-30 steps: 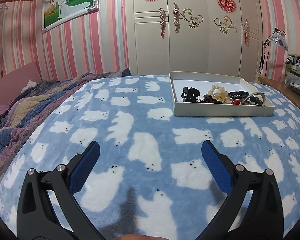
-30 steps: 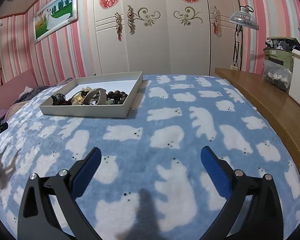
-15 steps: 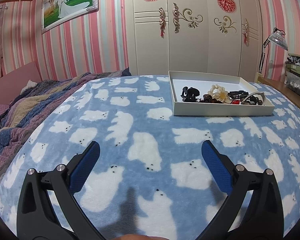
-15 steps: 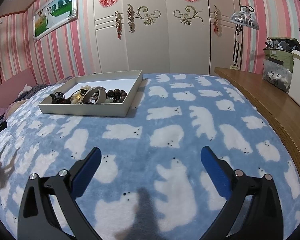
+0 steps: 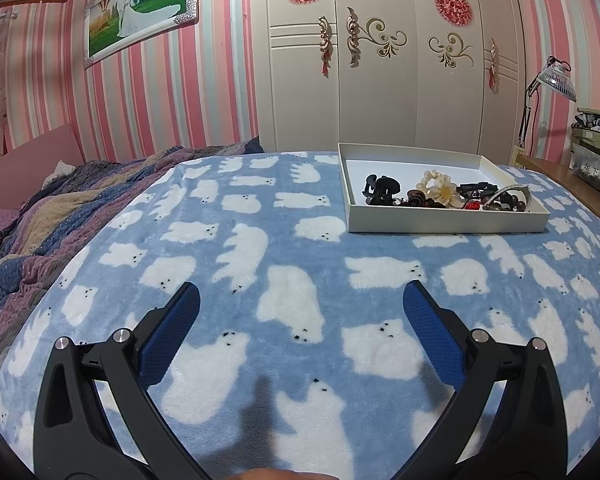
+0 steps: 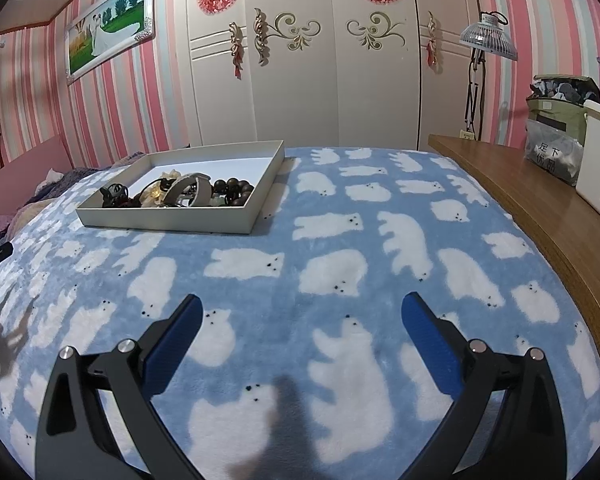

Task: Organize jewelry

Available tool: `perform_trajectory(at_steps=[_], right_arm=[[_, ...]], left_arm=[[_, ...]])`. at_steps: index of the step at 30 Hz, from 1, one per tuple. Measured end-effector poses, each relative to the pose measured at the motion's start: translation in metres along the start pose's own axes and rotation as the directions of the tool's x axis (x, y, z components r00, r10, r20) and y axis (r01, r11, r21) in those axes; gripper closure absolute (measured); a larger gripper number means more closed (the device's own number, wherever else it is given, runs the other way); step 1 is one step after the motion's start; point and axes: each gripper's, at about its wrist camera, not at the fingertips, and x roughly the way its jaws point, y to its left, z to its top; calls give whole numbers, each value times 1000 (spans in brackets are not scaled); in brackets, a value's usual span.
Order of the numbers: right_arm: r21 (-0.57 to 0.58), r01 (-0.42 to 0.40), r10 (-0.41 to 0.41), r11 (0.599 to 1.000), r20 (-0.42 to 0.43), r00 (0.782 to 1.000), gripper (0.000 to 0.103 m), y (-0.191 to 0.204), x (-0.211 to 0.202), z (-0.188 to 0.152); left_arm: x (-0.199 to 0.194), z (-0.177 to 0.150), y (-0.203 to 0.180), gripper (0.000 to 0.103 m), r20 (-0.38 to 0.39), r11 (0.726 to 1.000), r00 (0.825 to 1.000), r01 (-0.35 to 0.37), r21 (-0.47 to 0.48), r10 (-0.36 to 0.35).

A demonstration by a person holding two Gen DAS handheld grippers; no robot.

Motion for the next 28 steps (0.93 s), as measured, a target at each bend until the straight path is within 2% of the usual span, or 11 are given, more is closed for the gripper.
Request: perform_trajectory(at_steps=[21,28], right_arm=[[-4,4,-4,1000,2,1000,3,-2,-4,0],[0,0,0,1000,1,1000,3,-3,-2,0]], left_arm=[[1,1,0,3,2,1000,1000,-1,3,1],[4,1,6,3,-10,1000,1000,-10,-27,9]])
